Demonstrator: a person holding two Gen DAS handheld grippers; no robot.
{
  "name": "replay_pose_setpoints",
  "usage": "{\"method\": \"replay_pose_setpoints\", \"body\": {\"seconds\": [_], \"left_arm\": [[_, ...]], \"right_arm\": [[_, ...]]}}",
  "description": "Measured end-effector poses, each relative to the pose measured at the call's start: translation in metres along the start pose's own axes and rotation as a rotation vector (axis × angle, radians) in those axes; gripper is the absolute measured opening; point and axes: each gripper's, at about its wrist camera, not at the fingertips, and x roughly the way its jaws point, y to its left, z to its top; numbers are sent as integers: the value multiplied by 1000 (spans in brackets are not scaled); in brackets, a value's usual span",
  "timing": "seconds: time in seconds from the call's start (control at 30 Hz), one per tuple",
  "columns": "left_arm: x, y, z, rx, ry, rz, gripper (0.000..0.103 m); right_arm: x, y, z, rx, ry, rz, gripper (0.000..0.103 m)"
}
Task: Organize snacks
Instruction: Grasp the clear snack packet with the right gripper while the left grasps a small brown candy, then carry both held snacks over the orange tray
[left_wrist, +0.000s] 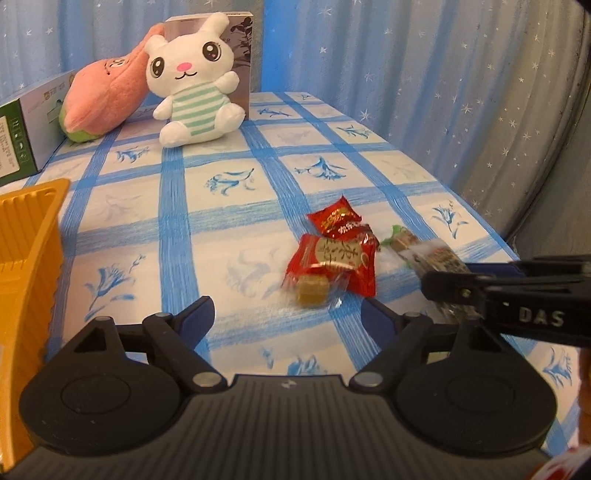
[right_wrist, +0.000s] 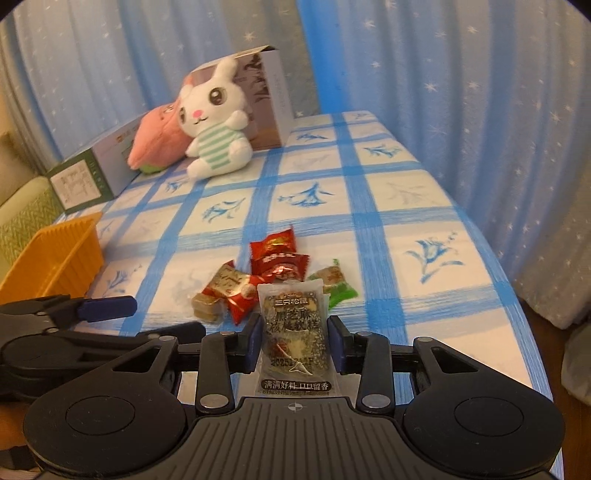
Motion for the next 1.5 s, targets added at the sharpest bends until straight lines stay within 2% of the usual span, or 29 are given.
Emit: {"method": "replay_pose_setpoints", "body": {"seconds": [0.27,0.33,0.47,0.53,0.6,0.83,1.1,1.5], "left_arm": [[20,-3,2,37,-10,-34,59],[24,-5,2,46,-1,-50,45],[26,-10,2,74,-1,-54,30],[24,-12,1,82,3,-49,18],[20,-11,-2,79,11,-42,10],[-5,-9,-17,28,36,-33,10],[-52,3,-35,-32,24,-20,10],[-133,25,-55,-69,-7,-4,10]], "right_arm": [[-1,-20,0,68,-10,-60,38],[-2,-23,0,85,-14,-64,38],[-2,-26,0,96,-13,-66,38],[-2,-26,0,97,-12,-65,38],[-2,-26,0,95,-13,-65,38],[-4,-15,-2,65,-9,-60,38],[-21,9,-13,41,-11,-45,38],[-72,67,-60,29,-20,-44,38]]}}
